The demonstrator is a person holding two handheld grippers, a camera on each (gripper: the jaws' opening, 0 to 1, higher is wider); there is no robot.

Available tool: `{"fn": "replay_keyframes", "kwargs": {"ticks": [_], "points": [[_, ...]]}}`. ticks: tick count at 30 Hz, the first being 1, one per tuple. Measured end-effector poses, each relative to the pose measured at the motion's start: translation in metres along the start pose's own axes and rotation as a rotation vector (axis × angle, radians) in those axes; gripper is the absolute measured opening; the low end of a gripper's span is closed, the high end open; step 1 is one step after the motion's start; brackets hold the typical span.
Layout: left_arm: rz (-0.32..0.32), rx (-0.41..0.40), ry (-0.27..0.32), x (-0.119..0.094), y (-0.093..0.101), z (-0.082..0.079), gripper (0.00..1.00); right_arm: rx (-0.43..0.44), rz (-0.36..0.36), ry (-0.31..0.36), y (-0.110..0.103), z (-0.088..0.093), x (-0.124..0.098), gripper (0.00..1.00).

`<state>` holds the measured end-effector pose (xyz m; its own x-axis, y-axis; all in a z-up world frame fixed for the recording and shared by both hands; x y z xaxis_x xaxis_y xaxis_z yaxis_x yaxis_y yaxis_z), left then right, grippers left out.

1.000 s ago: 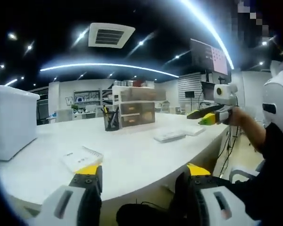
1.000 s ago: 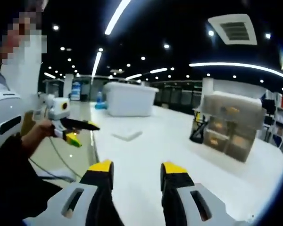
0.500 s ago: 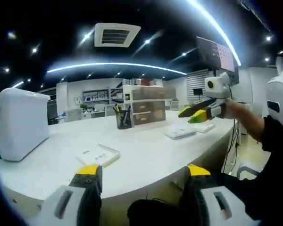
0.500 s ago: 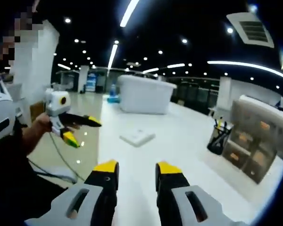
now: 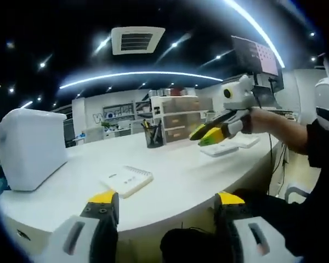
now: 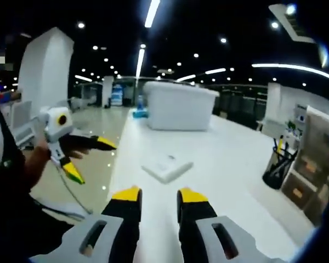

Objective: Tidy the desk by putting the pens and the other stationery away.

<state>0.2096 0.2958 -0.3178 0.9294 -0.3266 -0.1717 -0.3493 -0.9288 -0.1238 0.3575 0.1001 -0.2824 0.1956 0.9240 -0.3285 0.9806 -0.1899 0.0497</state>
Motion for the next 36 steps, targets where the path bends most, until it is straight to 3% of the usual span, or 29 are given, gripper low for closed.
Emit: {"fn": "replay_keyframes", "kwargs": {"ticks": [18,36], "points": [[-0.004,0.002,0.0,-0.002,-0.003,0.001,0.7,-0.049,0.015,-0.097,0.009,0.017,0.077,0.14],[0.0,0.005,-0.009,-0.001,-0.001,0.002,0.7,-0.076,0.058,-0.101,0.018,0.027,0.099,0.09]]}}
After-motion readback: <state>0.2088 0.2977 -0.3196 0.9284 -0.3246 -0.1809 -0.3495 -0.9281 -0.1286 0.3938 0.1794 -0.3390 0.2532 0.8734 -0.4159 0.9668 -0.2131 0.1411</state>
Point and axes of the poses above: the point that each gripper's makers call its tool centre point, and the gripper's own axes: x roughly forward along the fingers, y roughly to its right, z roughly out of its underside, the point moved 8 cm from there along -x, roughly backward along the fingers, and after that the axes turned 2 degrees about -z, right-handed, at the moved point
